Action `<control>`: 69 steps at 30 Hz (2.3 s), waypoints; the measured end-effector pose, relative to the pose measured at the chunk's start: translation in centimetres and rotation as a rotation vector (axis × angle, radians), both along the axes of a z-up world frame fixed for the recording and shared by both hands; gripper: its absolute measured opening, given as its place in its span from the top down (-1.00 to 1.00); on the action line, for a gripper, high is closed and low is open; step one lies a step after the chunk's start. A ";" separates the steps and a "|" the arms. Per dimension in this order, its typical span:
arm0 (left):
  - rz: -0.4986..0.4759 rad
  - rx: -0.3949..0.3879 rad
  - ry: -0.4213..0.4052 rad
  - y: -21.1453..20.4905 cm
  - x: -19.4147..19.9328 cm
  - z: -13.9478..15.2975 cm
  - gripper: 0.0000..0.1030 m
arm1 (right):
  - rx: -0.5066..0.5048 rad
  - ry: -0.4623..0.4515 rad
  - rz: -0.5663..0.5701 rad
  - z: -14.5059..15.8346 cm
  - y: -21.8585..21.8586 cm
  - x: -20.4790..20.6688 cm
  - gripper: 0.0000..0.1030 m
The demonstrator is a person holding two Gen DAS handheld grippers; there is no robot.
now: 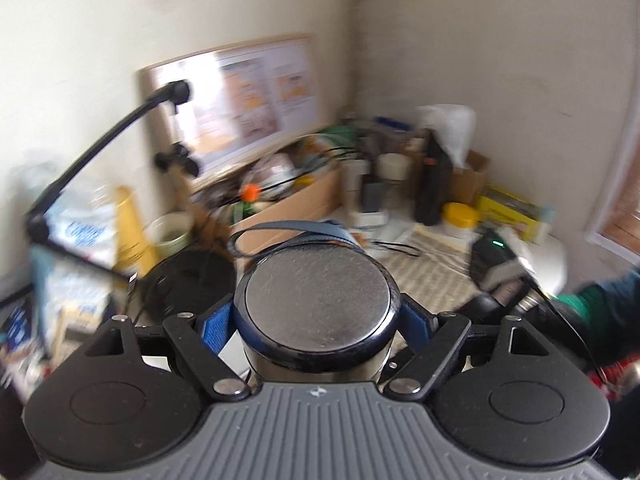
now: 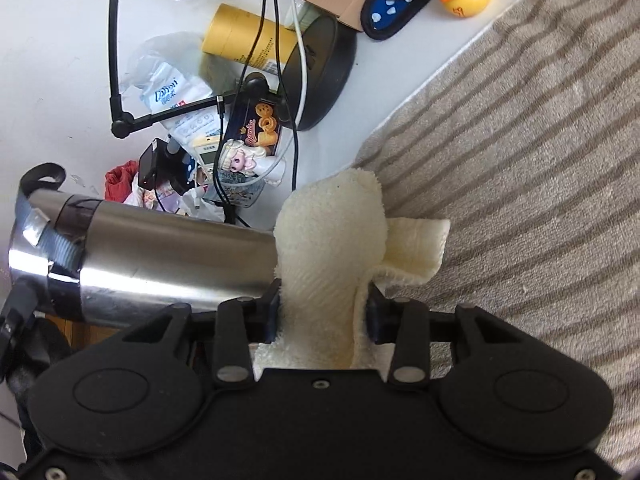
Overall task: Clean container
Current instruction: 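Wipe the tumbler top and strap with the cloth in the right gripper, then rub the cloth in the right gripper along the tumbler side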
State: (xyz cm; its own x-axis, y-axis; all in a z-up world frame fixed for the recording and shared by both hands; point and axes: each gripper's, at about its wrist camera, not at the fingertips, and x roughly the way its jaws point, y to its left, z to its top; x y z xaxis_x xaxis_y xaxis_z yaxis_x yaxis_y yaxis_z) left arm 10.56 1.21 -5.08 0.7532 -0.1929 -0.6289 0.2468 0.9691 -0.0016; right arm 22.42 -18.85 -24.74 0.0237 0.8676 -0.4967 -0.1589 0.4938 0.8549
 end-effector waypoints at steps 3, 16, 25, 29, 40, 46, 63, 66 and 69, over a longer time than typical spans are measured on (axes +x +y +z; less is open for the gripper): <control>0.084 0.000 -0.003 -0.6 -0.3 0.0 -0.60 | 0.001 -0.014 0.005 0.5 0.0 -0.4 0.24; -0.266 -0.043 -0.108 3.4 -0.8 -0.9 -0.60 | 0.196 -0.046 -0.016 3.7 -1.4 0.2 0.24; -0.253 -0.024 -0.121 2.5 -1.2 -1.3 -0.60 | 0.337 -0.106 -0.035 8.1 -2.0 0.5 0.24; -0.244 -0.022 -0.118 2.6 -1.4 -1.2 -0.60 | 0.323 -0.160 -0.005 10.0 -1.9 0.2 0.24; -0.227 -0.021 -0.122 2.5 -1.4 -1.2 -0.60 | 0.388 -0.219 -0.039 13.8 -2.2 0.0 0.24; -0.219 -0.027 -0.129 2.6 -1.4 -1.3 -0.60 | 0.383 -0.259 -0.031 15.0 -1.6 -0.1 0.24; -0.207 -0.031 -0.131 2.6 -1.4 -1.3 -0.60 | 0.321 -0.075 -0.097 7.7 -1.5 0.0 0.24; -0.204 -0.030 -0.130 2.5 -1.4 -1.3 -0.60 | 0.299 -0.055 -0.096 6.7 -1.3 0.0 0.24; -0.203 -0.027 -0.129 2.4 -1.4 -1.3 -0.60 | 0.277 -0.032 -0.096 5.6 -1.3 0.0 0.24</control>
